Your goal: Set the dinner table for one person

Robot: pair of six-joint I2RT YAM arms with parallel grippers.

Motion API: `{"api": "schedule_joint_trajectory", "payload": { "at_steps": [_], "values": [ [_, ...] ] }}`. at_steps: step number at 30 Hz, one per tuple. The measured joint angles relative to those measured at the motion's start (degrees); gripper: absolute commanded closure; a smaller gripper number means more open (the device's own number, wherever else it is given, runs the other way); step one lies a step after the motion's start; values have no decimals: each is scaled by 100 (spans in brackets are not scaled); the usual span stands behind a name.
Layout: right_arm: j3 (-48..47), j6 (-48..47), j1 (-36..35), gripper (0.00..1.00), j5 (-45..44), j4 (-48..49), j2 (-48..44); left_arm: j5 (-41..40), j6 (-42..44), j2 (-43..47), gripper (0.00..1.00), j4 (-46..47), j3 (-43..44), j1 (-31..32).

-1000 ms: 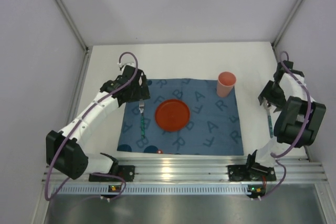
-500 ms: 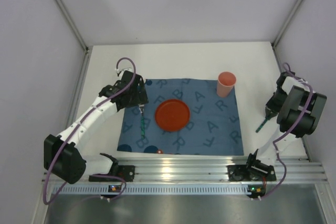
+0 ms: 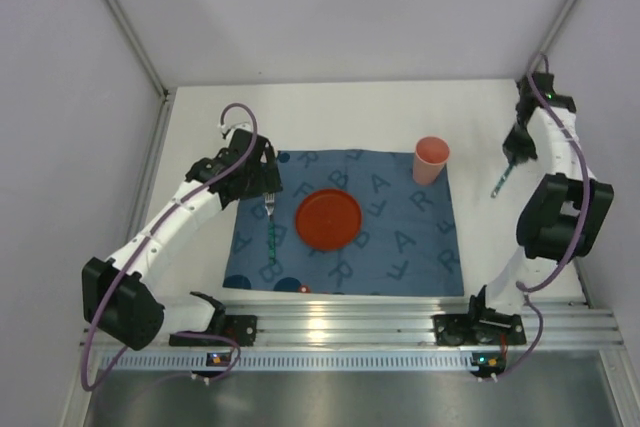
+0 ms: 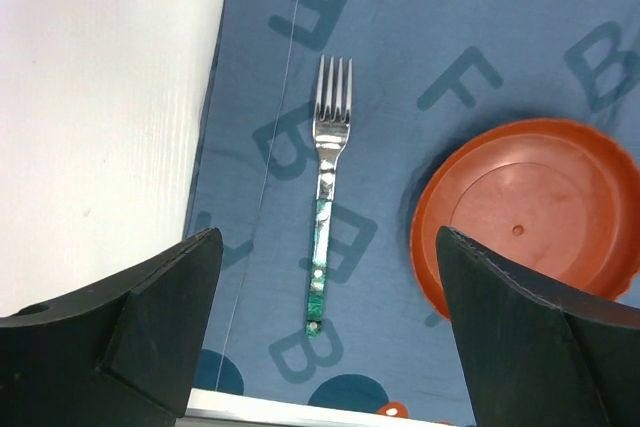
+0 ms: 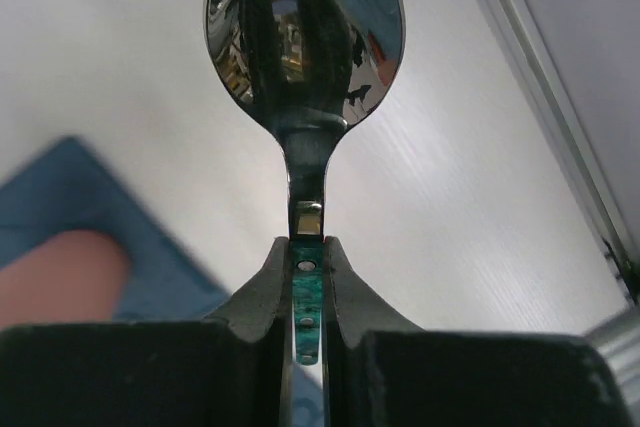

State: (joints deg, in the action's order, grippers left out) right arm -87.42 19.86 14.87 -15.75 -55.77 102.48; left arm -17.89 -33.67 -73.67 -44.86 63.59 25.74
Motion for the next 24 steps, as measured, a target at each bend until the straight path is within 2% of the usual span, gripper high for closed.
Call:
{"api": "schedule_joint_trajectory", "payload": {
  "at_steps": [2,6,8,11,16,20,24],
  "values": [
    [-846,127,-597,100,-149,-127,-234,-2,46,0,7,2,129,0],
    [-1784,516,-2468,100,-144,-192,-752,-4,96,0,7,20,330,-11],
    [-1799,793,-3427,100,46,-219,-1082,-4,125,0,7,17,382,-15],
    [-1401,1224,-4232,100,343,-219,-1346,-17,184,2,7,9,391,-15],
    [-13,1799,-4776,100,658,-2,-1174,-20,234,52,7,-15,391,-15],
    [1215,2044,-4878,100,905,393,-706,-20,238,227,7,-33,365,-17],
    [1950,2133,-4881,100,1010,721,-372,-48,256,422,7,-105,337,-17]
  ]
}}
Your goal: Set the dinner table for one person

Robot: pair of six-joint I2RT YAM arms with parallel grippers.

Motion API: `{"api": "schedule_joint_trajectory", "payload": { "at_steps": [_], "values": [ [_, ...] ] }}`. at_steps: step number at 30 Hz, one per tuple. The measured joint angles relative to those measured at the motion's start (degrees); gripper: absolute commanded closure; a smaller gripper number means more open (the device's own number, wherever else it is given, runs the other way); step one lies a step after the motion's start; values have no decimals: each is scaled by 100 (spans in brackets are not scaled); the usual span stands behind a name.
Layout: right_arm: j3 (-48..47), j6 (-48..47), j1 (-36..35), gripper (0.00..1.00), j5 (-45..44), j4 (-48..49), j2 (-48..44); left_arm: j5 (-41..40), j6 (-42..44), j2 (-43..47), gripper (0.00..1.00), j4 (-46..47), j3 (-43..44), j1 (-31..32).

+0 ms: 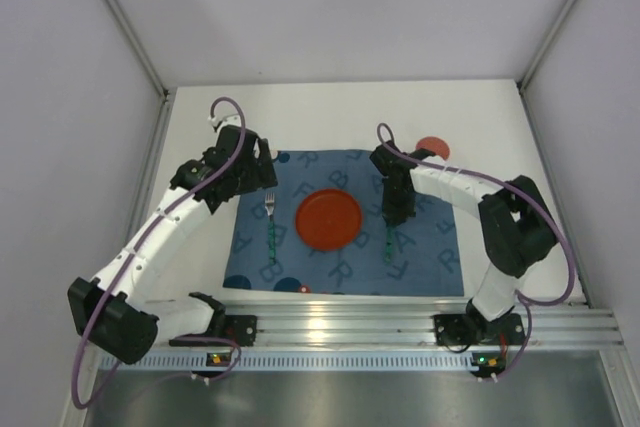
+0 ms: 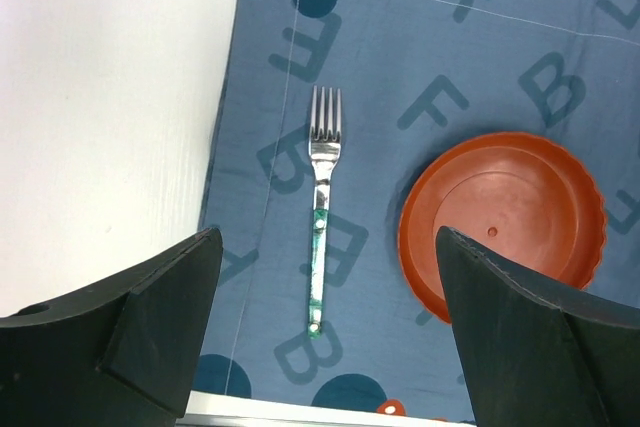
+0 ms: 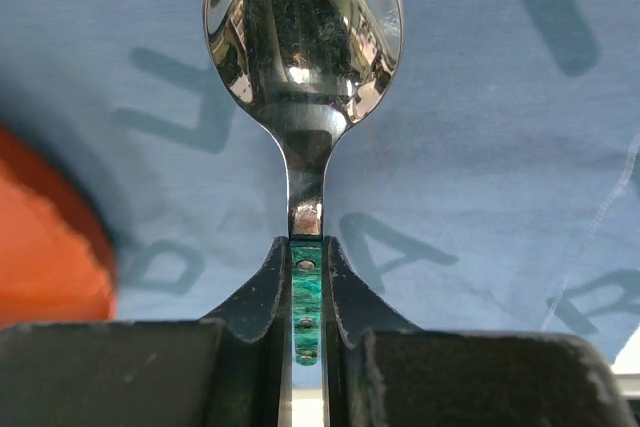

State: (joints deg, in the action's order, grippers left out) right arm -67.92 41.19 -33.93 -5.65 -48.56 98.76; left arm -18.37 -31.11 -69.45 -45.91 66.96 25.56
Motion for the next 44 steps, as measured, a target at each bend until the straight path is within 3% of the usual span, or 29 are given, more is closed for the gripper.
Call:
{"api": "schedule_joint_trajectory", "payload": {
  "at_steps": [4,5,8,9,12,17,22,26,32,38,44],
  "values": [
    [234,22,-9,100,44,304,151,-63,59,149,7,-131,-7,-2],
    [240,24,-11,86,52,352,164,-72,74,175,7,-153,-11,-2],
    [229,63,-22,59,68,492,170,-81,105,232,7,-232,-13,-2],
    [221,83,-35,44,68,522,170,-81,107,247,7,-238,-15,-2],
    [131,92,-109,31,33,496,170,-79,107,269,7,-245,-37,-2],
    [-291,17,-463,27,-173,192,-20,-74,105,334,7,-262,-116,-2],
    [-739,-393,-1322,22,-455,118,-931,-105,83,409,6,-378,-125,-4],
    [-863,-813,-2234,3,-527,455,-2253,-114,76,643,3,-481,-118,-4],
    [647,-459,-2326,0,-1196,1460,-4892,-46,11,1405,1,-356,-264,-4],
    [2068,-46,-2328,0,-1158,1484,-6129,-358,-31,1733,2,-44,-688,-2],
    [2695,212,-2328,0,-1123,1419,-7908,-772,713,2723,1,802,-1808,-2]
  ]
}}
